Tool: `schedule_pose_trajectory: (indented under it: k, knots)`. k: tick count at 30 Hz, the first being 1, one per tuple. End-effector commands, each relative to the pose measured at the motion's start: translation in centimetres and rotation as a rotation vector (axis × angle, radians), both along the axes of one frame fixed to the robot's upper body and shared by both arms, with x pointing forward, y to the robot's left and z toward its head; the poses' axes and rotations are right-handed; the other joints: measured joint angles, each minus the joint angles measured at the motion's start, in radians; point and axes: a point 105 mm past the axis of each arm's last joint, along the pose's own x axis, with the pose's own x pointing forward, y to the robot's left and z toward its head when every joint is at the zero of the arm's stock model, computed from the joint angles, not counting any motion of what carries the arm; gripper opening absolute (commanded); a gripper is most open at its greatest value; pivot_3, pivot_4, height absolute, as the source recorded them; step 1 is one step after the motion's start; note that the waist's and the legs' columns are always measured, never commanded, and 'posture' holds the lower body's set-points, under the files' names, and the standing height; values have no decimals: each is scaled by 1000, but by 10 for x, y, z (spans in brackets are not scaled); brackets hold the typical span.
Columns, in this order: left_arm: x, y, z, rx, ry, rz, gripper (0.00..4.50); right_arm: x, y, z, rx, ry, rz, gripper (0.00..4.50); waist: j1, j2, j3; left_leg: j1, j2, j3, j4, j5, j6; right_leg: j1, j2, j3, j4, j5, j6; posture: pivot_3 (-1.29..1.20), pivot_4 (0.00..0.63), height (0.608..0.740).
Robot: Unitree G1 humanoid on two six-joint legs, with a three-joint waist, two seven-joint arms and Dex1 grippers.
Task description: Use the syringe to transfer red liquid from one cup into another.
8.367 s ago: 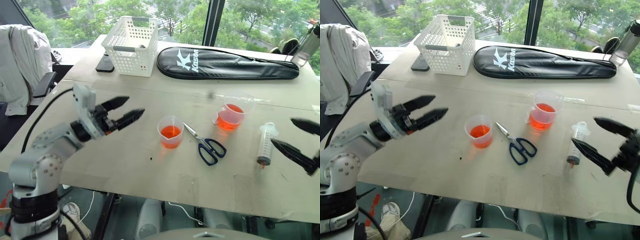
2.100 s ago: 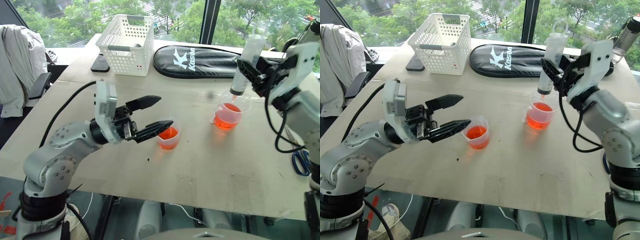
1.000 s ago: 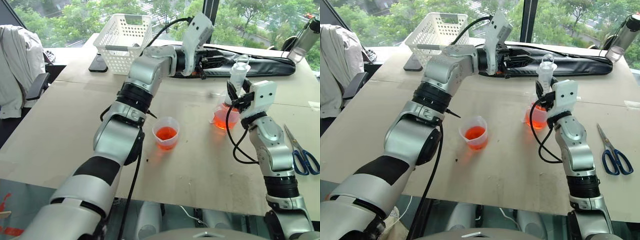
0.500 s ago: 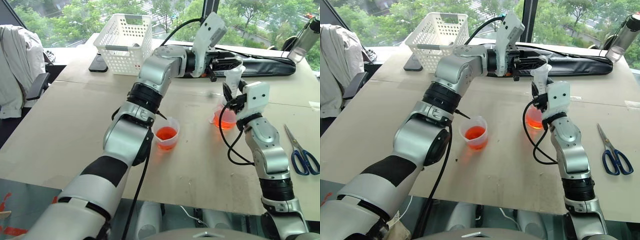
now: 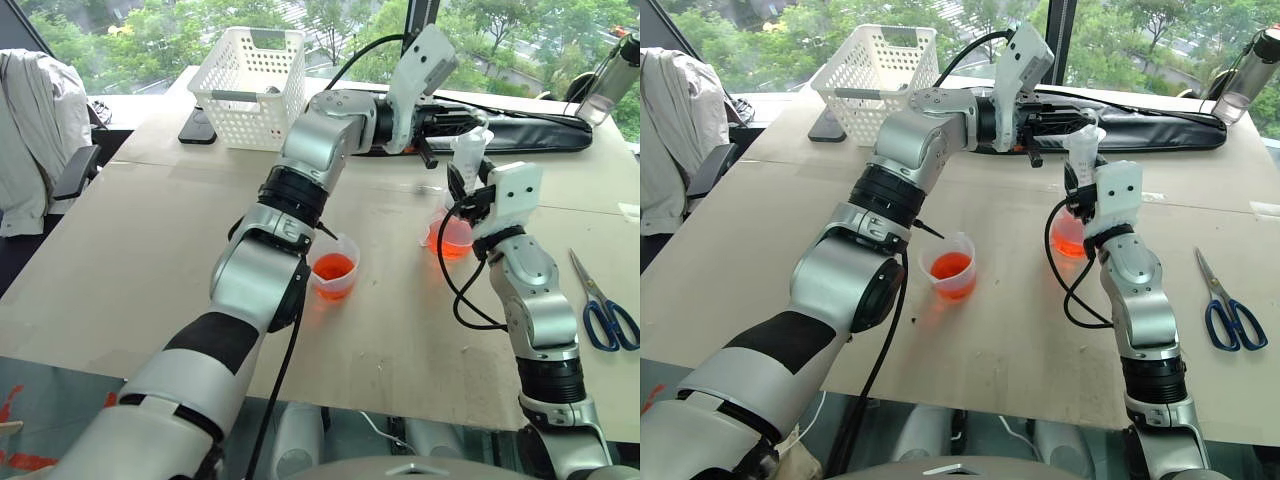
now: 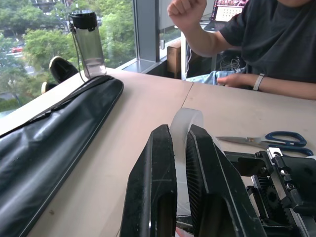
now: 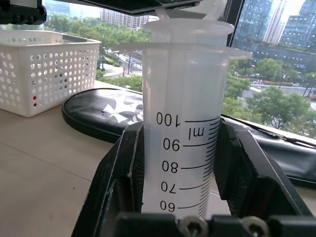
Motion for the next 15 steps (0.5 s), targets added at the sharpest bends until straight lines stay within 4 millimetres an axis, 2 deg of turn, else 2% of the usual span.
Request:
schedule_pose_trajectory:
  k: [1,7,15]
  knots:
    - [-13,-10,39,-77,-108,-51,0,-7,4,8,-2,-29,18,1517,0,0,0,0,0,0,0,0,0,0,0,0,0,0,0,0,150,724]
    - [-12,-9,50,-94,-137,-49,0,-8,6,0,3,12,28,1517,0,0,0,0,0,0,0,0,0,0,0,0,0,0,0,0,150,724]
    - [-13,-10,48,-89,-134,-60,0,-10,7,-8,-1,51,30,1515,0,0,0,0,0,0,0,0,0,0,0,0,0,0,0,0,150,724]
